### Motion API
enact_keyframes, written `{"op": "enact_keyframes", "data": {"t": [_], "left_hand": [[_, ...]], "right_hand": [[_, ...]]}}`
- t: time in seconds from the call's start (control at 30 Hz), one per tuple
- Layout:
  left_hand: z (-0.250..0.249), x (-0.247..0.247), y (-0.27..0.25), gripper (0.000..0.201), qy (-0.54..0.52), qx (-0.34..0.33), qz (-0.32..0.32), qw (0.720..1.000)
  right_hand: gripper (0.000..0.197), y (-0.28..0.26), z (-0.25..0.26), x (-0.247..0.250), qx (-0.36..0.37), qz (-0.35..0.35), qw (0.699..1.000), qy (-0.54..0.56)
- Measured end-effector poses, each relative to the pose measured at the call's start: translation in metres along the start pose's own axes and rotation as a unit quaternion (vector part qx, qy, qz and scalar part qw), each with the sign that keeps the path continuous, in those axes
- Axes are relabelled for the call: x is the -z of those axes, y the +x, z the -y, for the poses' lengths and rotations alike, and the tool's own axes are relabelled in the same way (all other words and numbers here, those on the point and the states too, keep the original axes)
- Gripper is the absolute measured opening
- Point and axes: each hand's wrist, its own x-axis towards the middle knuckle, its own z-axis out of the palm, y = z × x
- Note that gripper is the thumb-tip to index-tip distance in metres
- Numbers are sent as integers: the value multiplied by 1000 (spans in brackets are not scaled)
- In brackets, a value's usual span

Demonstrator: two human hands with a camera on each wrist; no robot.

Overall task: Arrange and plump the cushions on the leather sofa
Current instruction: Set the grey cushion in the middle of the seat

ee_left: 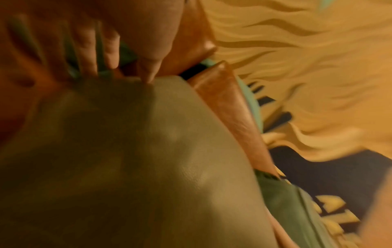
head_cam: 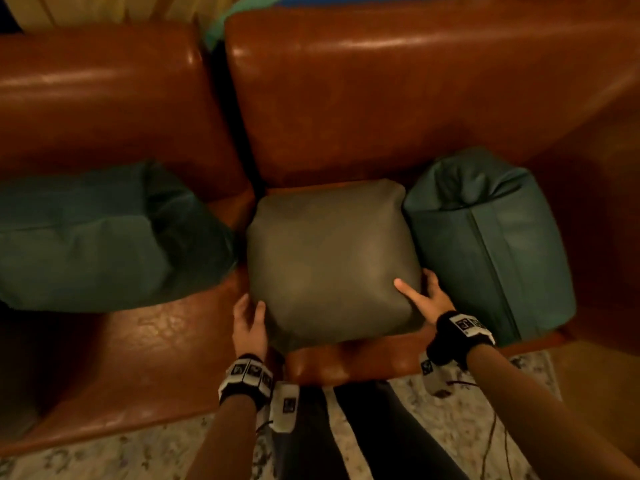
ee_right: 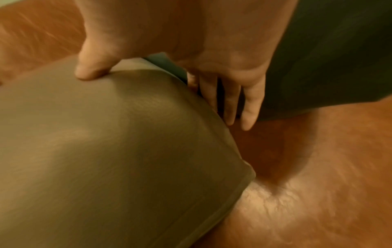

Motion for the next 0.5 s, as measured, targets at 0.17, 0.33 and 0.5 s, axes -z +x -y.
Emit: {"op": "enact_keyframes", "data": {"t": [0.17,0.33,0.5], "left_hand": [[-2,-21,23,57,24,75,11,997],[-3,-14,39,71,-32,109,22,993],[-41,18,38,77,-188,120,45,974]], "right_hand": [[100,12,-11,-4,-4,20,997,72],[112,15,-3,8,8,4,976,216],[105,5,23,49,14,51,882,469]]}}
